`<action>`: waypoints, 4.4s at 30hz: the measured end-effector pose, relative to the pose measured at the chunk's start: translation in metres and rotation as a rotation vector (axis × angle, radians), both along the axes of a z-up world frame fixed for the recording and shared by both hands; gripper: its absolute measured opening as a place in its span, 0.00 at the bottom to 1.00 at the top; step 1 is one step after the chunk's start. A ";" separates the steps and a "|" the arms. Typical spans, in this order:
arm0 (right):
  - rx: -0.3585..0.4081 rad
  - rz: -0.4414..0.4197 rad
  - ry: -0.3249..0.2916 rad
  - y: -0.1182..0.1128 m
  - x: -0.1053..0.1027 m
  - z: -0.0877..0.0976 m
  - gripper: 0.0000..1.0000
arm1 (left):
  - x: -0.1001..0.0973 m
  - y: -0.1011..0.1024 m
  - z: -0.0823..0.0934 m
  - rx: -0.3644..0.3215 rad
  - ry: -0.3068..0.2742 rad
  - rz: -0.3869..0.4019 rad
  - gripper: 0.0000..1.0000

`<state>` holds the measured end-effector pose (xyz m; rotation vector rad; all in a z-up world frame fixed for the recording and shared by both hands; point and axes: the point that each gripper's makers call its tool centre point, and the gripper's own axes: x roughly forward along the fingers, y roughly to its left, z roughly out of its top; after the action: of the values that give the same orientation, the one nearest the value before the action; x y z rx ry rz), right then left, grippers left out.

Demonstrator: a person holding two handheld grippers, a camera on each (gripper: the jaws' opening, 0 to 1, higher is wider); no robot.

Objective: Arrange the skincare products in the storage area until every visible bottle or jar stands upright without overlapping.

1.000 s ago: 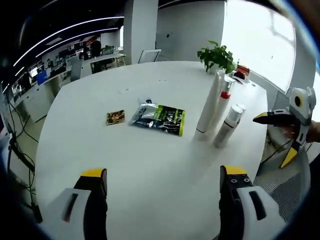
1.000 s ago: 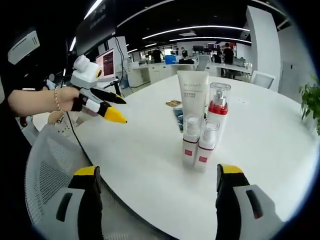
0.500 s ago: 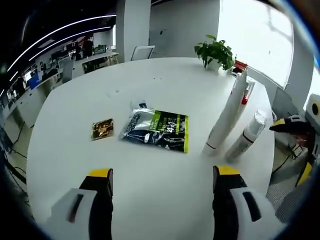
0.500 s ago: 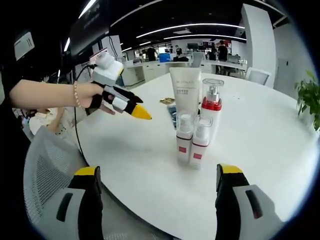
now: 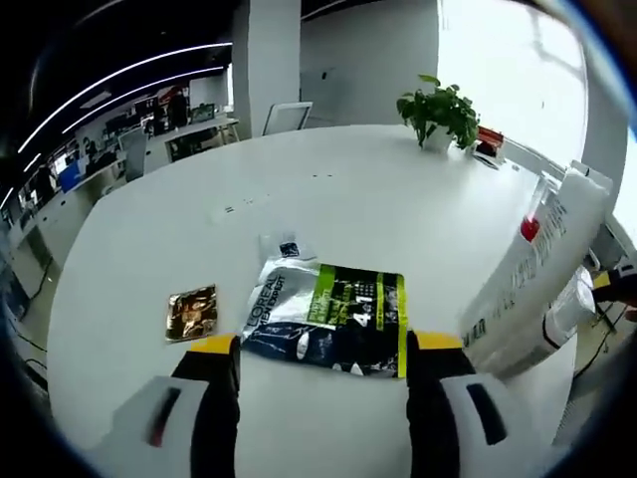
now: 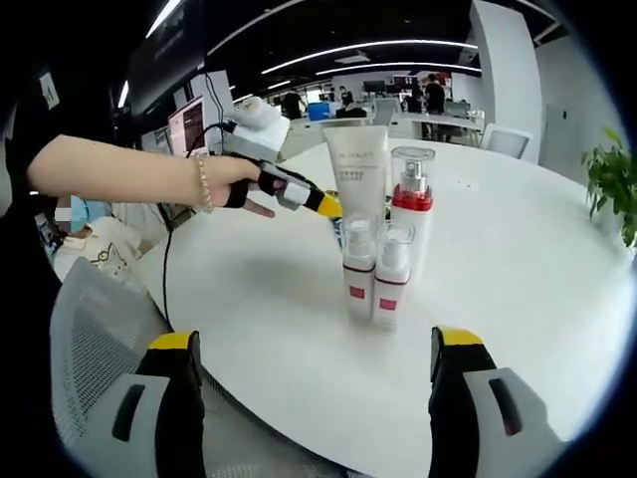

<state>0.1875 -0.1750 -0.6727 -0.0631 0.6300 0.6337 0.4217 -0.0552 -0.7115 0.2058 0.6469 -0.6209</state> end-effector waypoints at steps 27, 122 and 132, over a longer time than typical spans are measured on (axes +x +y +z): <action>0.000 -0.015 0.020 -0.003 0.002 -0.003 0.95 | -0.002 -0.015 -0.054 0.107 0.101 -0.243 0.61; -0.013 0.220 0.017 0.032 -0.019 -0.007 0.92 | -0.170 0.086 -0.046 0.052 0.284 0.396 0.99; -0.005 0.232 0.015 0.035 -0.021 -0.005 0.93 | -0.174 0.078 -0.047 0.043 0.299 0.583 0.99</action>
<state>0.1669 -0.1402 -0.6779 -0.1378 0.6442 0.8570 0.2476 0.0233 -0.7582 -0.0423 0.9603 -0.0734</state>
